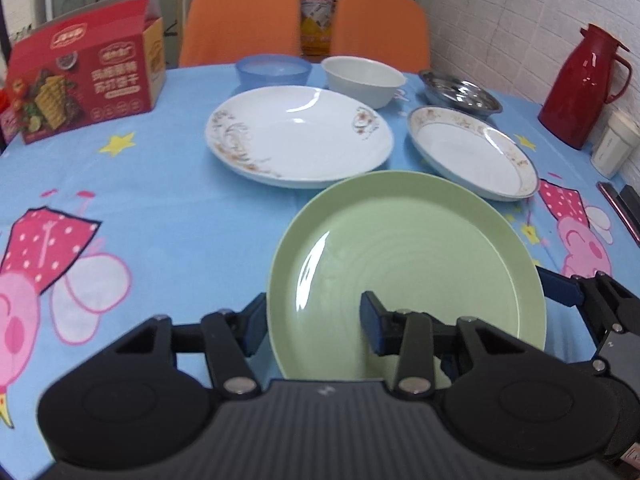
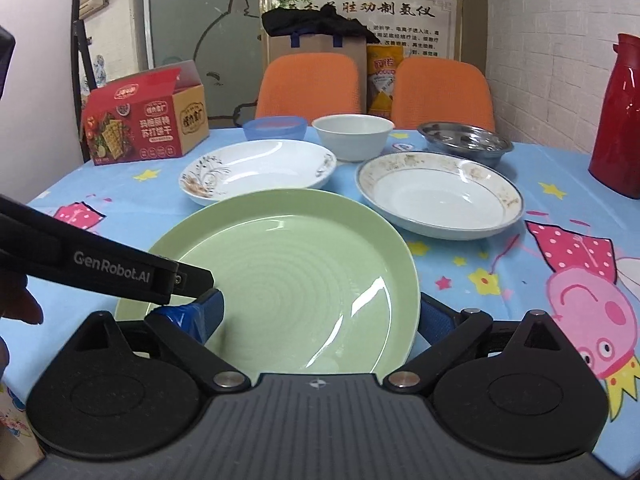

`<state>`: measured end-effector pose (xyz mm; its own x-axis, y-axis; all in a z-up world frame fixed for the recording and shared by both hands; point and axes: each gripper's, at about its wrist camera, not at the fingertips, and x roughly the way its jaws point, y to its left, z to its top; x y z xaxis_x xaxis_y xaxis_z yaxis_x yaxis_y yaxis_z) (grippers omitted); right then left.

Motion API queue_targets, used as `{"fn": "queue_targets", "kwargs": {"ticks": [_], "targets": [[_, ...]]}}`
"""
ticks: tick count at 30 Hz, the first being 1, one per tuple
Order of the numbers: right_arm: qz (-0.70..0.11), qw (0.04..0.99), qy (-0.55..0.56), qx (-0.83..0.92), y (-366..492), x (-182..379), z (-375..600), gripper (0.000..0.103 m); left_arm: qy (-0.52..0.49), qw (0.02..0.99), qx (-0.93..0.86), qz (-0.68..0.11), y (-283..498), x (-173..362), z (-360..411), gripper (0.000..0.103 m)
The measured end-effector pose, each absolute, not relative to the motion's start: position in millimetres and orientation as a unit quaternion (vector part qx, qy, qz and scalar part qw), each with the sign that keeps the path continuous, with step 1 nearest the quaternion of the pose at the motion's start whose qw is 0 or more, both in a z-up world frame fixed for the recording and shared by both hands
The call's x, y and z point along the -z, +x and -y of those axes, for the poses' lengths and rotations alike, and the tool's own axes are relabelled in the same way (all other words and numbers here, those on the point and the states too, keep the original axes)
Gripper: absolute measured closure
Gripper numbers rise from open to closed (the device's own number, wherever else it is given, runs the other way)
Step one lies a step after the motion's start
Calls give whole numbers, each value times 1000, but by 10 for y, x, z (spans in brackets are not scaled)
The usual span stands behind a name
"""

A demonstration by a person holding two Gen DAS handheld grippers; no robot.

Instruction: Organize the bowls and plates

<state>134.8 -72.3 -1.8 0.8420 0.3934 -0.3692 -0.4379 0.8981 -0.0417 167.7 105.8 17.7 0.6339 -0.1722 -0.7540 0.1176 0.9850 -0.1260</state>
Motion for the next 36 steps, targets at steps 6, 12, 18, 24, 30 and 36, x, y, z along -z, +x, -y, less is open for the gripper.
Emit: {"fn": "queue_targets", "kwargs": {"ticks": [6, 12, 18, 24, 30, 36], "targets": [[-184, 942, -74, -270, 1368, 70, 219, 15, -54, 904, 25, -424, 1617, -146, -1554, 63], [-213, 935, -87, -272, 1479, 151, 57, 14, -38, 908, 17, -417, 1661, -65, -1604, 62], [-214, 926, -63, -303, 1550, -54, 293, 17, -60, 922, 20, -381, 1714, -218, -1867, 24], [-151, 945, -96, -275, 2110, -629, 401, 15, -64, 933, 28, -353, 2326, -525, -2075, 16], [-202, 934, -110, -273, 2997, -660, 216, 15, -91, 901, 75, -419, 3243, -321, -2049, 18], [-234, 922, -132, -279, 3354, -502, 17, 15, -74, 888, 85, -445, 3699, -188, -1876, 31]]}}
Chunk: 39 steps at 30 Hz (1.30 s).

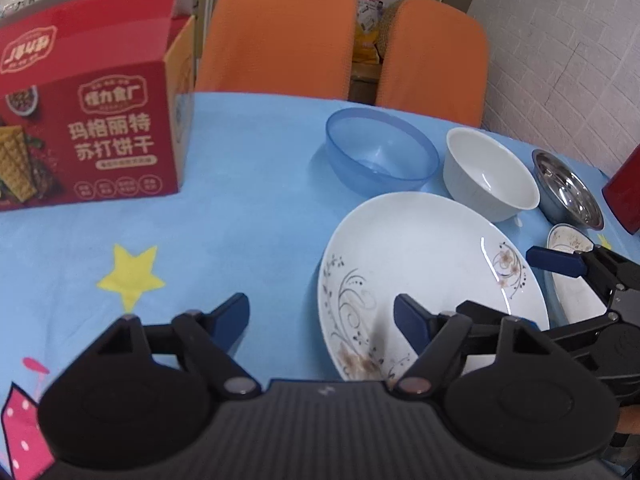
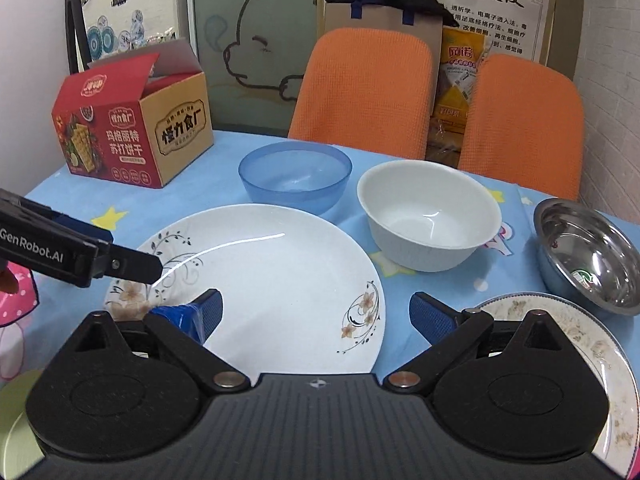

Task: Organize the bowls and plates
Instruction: 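Grasp the white floral plate rim with the left gripper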

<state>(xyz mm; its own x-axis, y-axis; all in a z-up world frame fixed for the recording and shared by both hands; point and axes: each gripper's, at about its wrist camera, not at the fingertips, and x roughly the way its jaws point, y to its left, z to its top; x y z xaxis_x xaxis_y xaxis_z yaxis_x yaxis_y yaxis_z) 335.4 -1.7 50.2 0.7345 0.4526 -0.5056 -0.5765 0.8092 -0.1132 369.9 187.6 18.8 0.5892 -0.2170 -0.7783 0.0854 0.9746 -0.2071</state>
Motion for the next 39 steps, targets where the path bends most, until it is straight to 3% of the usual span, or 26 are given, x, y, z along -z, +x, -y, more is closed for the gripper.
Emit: {"fn": "queue_targets", "kwargs": {"ticks": [26, 28, 29, 33, 39], "targets": [[-232, 915, -112, -311, 3232, -266, -62, 12, -33, 903, 59, -425, 3545, -82, -1787, 38], [-235, 916, -109, -306, 3246, -275, -84, 12, -34, 904, 57, -423, 3542, -84, -1778, 41], [-235, 915, -110, -308, 3243, -277, -98, 12, -34, 904, 60, -421, 3534, -92, -1768, 48], [-230, 911, -122, -321, 3186, -280, -178, 17, -46, 899, 43, -433, 3596, -122, -1713, 53], [-211, 923, -106, -303, 3077, -480, -102, 17, -46, 907, 50, -415, 3527, -388, -1645, 53]]}}
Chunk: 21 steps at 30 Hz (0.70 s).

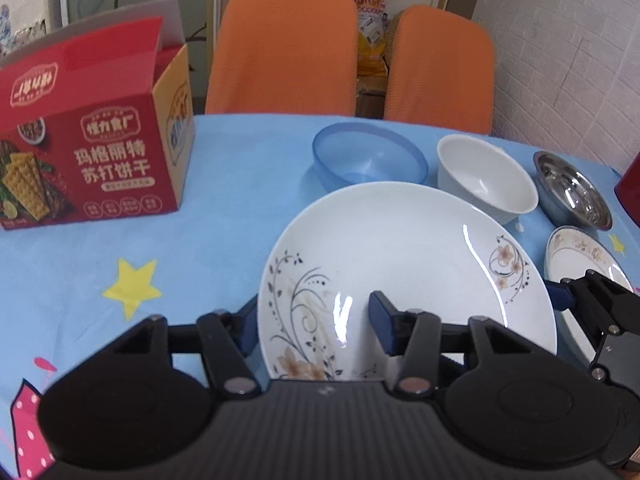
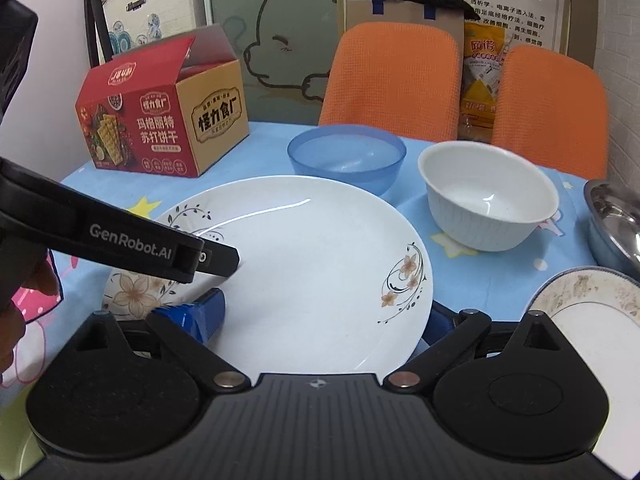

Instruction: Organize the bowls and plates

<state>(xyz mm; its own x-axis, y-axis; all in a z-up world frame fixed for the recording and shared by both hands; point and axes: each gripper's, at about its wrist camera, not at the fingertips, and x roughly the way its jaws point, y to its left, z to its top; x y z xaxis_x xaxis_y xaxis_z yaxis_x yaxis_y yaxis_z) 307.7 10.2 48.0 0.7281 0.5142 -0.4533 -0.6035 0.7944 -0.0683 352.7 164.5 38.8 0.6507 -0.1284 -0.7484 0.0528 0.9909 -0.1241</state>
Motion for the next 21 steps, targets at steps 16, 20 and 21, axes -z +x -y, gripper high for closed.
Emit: {"fn": "queue_targets", "kwargs": {"ticks": [16, 20, 21], "targets": [[-226, 925, -75, -296, 1904, -498, 118, 16, -62, 900, 46, -430, 2338, -579, -1611, 53], [-237, 924, -61, -295, 1637, -347, 164, 16, -70, 894, 47, -439, 1988, -441, -1612, 53], [-236, 925, -59, -292, 1593, -314, 172, 16, -70, 894, 48, -439, 1918, -418, -1603, 53]]}}
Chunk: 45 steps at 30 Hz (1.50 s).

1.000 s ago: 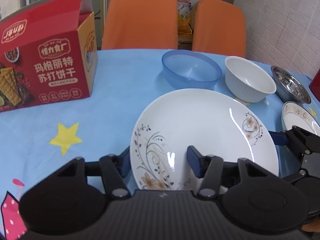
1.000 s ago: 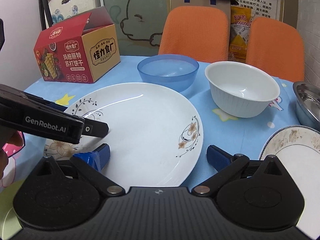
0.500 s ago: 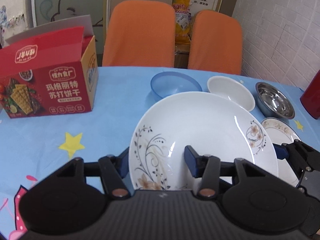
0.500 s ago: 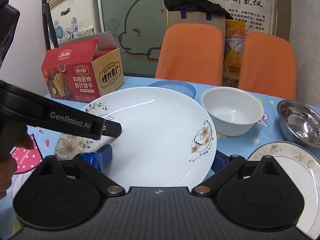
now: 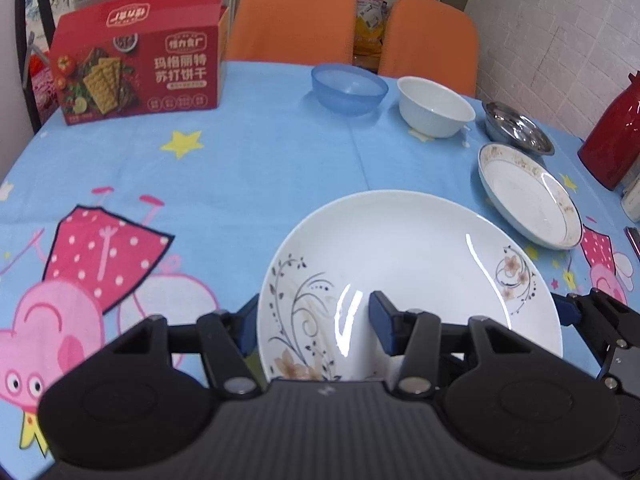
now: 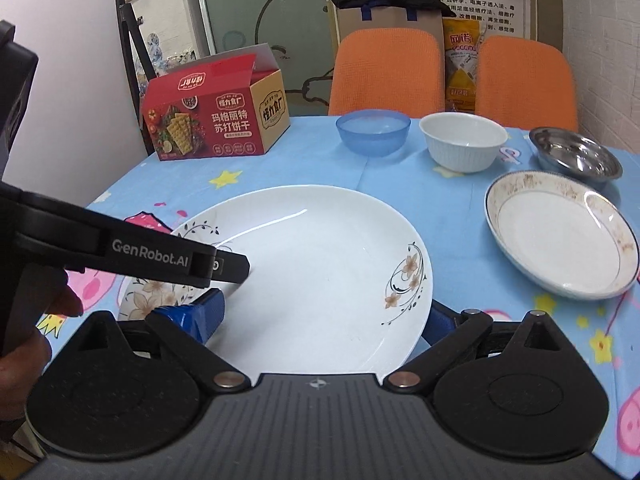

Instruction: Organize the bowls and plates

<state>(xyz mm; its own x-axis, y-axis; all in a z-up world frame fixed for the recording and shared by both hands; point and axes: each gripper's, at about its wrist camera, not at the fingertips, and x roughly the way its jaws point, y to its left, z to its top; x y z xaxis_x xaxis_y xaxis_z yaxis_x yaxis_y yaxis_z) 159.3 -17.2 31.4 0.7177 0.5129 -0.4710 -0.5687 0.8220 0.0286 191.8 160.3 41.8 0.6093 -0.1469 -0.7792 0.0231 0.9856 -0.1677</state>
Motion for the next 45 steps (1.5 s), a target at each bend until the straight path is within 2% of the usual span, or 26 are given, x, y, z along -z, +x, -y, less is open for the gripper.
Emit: {"fn": "queue_targets", "kwargs": {"ticks": [13, 14, 15, 17, 25, 35, 45], "targets": [[-218, 926, -87, -294, 1477, -46, 150, 15, -83, 898, 59, -429, 1753, -226, -1708, 53], [-220, 926, -88, -294, 1486, -50, 147, 16, -80, 901, 58, -423, 1740, -250, -1711, 49], [-223, 926, -86, -294, 1506, -53, 153, 16, -77, 904, 58, -416, 1720, -287, -1719, 38], [-229, 927, -74, -288, 1556, -61, 221, 17, -73, 914, 61, -395, 1646, -408, -1758, 28], [-188, 944, -15, -272, 1535, -325, 601, 17, -67, 932, 57, -351, 1626, -743, -1741, 28], [-173, 968, -17, -181, 1744, -556, 1309, 16, -45, 912, 128, -386, 2209, -662, -1049, 27], [-219, 970, -7, -109, 2696, -589, 1809, 16, -24, 874, 180, -451, 3357, -451, -249, 25]]}}
